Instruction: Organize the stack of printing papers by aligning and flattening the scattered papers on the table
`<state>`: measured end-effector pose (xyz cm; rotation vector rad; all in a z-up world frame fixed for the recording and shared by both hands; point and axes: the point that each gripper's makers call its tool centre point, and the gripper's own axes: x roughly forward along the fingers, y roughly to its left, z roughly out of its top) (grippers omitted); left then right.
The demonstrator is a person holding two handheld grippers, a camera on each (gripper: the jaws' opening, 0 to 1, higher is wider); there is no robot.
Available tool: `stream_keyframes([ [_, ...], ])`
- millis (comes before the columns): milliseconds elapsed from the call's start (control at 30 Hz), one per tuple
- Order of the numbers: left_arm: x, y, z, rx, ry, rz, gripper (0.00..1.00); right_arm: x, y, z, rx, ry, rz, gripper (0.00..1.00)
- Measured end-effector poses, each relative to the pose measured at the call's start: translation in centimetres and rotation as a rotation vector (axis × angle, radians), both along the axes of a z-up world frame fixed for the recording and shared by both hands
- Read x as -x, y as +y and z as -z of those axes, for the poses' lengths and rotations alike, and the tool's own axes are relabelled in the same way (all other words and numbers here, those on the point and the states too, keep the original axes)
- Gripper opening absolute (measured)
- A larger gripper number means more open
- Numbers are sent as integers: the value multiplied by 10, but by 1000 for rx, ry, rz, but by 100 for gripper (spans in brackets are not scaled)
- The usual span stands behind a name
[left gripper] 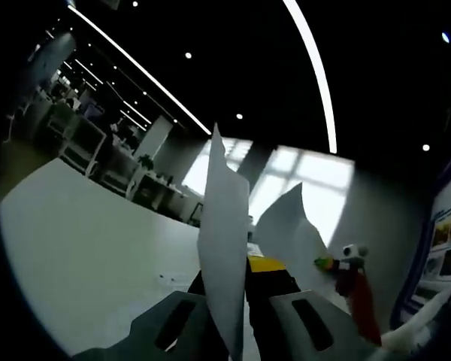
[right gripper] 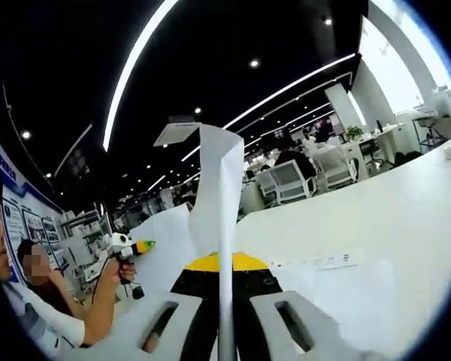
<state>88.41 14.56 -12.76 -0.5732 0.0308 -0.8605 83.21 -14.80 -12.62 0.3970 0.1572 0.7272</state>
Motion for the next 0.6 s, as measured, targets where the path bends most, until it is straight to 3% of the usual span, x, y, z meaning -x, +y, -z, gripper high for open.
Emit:
stream_keyframes([
  [600, -4, -1, 5, -6, 18, -12, 6, -6, 12, -5, -24, -10, -31, 0],
])
